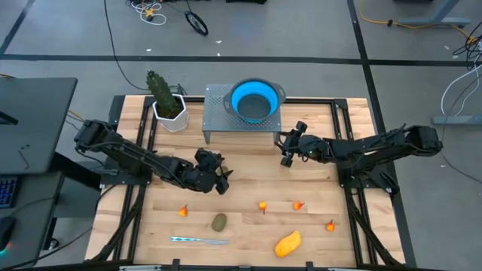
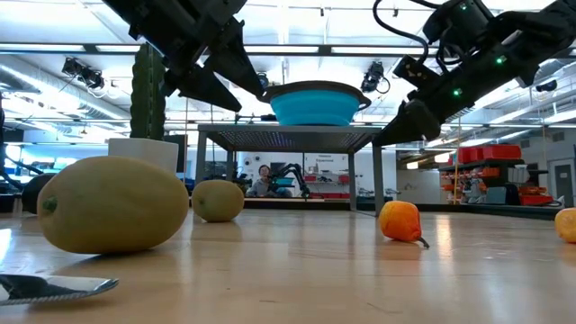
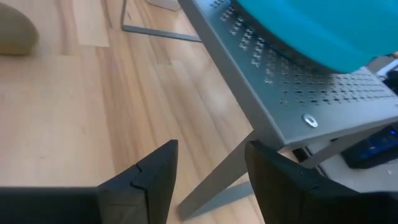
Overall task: Pick & Place Fruit
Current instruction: Put the green kiwi in the blue strainer bowl on the shelf
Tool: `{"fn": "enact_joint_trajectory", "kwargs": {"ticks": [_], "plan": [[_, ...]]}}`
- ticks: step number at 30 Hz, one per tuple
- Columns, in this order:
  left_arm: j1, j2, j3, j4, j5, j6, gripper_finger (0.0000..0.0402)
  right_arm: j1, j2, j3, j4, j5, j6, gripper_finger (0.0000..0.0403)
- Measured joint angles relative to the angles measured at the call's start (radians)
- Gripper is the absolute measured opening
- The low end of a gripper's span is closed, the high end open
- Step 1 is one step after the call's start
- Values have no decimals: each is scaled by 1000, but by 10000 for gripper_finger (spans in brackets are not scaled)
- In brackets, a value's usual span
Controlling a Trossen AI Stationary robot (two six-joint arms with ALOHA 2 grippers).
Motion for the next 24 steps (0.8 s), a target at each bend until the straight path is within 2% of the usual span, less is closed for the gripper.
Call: {"fn": "enact_joint_trajectory", "kwargs": {"ticks": [7, 13, 19, 24], "plan": [[-1, 0, 0, -50, 83, -113, 295, 42, 0, 0, -4, -87, 91, 198], [-1, 5, -1, -175, 46, -293, 295, 102, 0, 0, -7, -87, 130, 198], [-1, 117, -1, -139, -23, -455, 297, 150, 0, 0, -10, -89, 147, 198], [23, 206, -2, -131, 58, -514, 297, 158, 0, 0, -35, -87, 148, 198]]}}
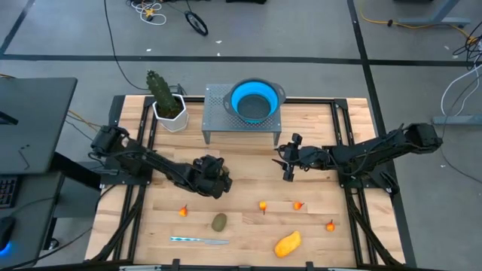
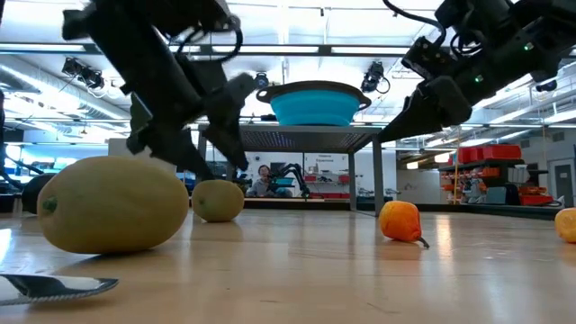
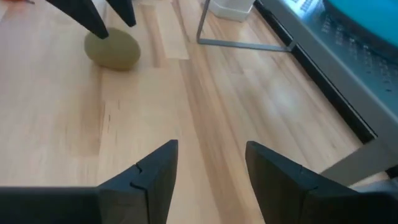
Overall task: Pick & Place Fruit
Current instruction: Put the green kiwi in the blue strainer bowl on the shelf
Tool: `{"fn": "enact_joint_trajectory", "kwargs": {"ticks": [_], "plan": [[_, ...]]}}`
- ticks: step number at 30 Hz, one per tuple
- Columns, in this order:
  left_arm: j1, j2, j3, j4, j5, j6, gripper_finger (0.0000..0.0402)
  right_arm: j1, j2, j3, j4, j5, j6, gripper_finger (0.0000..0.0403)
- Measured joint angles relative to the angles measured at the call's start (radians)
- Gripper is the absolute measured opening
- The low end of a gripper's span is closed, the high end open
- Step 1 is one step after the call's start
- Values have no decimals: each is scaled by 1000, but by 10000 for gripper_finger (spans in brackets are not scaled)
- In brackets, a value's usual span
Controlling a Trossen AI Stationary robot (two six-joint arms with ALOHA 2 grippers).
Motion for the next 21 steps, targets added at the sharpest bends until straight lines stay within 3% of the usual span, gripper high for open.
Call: {"fn": "enact_joint_trajectory", "kwargs": {"ticks": [21], "plan": [[20, 82, 3, 9, 55, -13, 326, -1, 0, 0, -55, 33, 5, 198]]}}
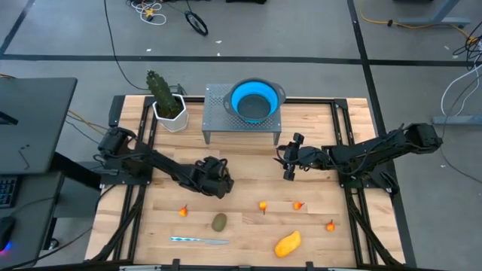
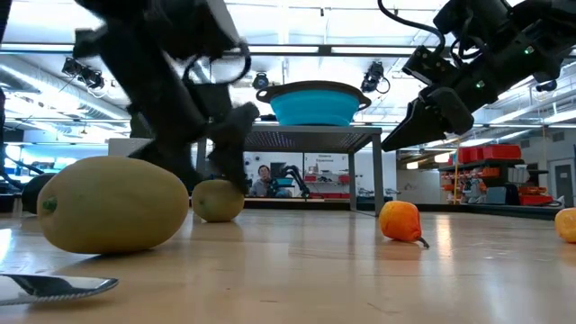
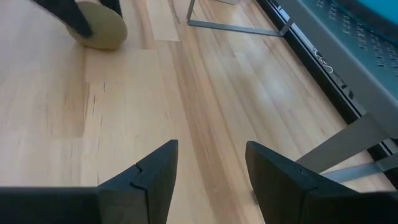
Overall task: Pick & Place Fruit
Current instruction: Put the green kiwi in the blue strainer bowl on the shelf
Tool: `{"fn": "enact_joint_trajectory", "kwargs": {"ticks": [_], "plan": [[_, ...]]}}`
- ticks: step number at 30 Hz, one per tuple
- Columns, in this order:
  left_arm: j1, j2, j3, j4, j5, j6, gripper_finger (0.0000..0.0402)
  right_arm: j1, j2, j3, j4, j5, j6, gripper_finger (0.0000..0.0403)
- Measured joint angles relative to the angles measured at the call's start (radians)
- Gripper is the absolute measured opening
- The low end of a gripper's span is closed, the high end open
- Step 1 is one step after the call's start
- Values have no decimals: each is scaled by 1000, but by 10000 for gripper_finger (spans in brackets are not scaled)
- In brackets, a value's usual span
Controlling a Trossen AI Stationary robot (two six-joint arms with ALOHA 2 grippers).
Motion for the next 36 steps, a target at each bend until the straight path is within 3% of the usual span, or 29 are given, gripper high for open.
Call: {"fn": "enact_joint_trajectory", "kwargs": {"ticks": [11, 20, 23, 30, 36], "plan": [[31, 42, 1, -10, 61, -27, 311, 0, 0, 0, -1, 0, 2, 198], [35, 39, 31, -16, 95, 73, 222, 0, 0, 0, 8, -1, 6, 198], [41, 33, 68, -15, 95, 193, 212, 0, 0, 0, 8, -8, 15, 198], [43, 30, 256, -15, 41, 650, 222, 1, 0, 0, 8, -8, 21, 198], [43, 30, 483, -37, -109, 1098, 247, 1, 0, 0, -12, -8, 44, 198]]}}
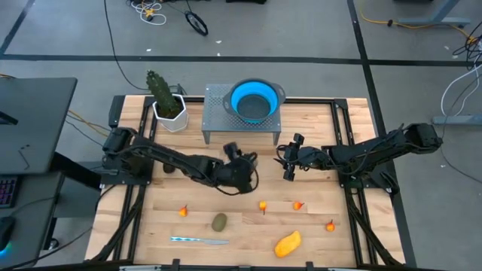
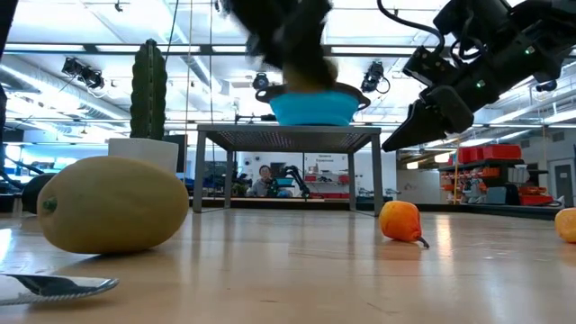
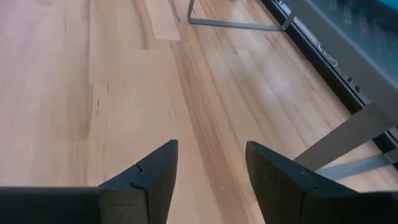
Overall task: Pick & Place Fruit
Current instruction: Put the green kiwi in the blue strainer bowl on the shelf, then put the purple plum in the blue strainer bowl on the shelf
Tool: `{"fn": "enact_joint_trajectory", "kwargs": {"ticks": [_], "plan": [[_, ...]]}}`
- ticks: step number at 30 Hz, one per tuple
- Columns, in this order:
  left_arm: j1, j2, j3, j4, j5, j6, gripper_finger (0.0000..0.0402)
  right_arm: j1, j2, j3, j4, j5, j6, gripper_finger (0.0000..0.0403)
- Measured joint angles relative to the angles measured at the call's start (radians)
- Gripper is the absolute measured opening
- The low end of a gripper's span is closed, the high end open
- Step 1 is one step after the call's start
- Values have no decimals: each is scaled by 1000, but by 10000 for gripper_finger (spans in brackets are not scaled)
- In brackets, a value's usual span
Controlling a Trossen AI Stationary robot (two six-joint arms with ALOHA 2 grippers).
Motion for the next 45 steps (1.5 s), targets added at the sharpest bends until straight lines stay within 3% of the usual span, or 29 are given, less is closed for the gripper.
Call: {"fn": "enact_joint_trajectory", "kwargs": {"ticks": [4, 6, 10, 15, 25, 30, 38, 45], "plan": [[20, -1, 117, 8, -140, 250, 225, 0, 0, 0, -53, 0, 22, 198], [52, -1, 159, 35, -152, 354, 215, 0, 0, 0, -65, 0, 34, 198], [155, -2, 201, 108, -72, 488, 217, 2, 0, 0, -67, -1, 50, 198], [298, -2, 235, 110, 65, 530, 247, 5, 0, 0, -89, -1, 64, 198], [478, -2, 253, 86, 203, 293, 260, 8, 0, 0, -79, -2, 71, 198], [497, -2, 253, 78, 233, 275, 298, 8, 0, 0, -79, -27, 71, 198], [401, -103, 253, -2, 56, 346, 342, 8, 0, -30, -42, -28, 82, 198], [285, -196, 254, -398, 214, 45, 343, 8, 0, -94, 135, -93, 96, 198]]}}
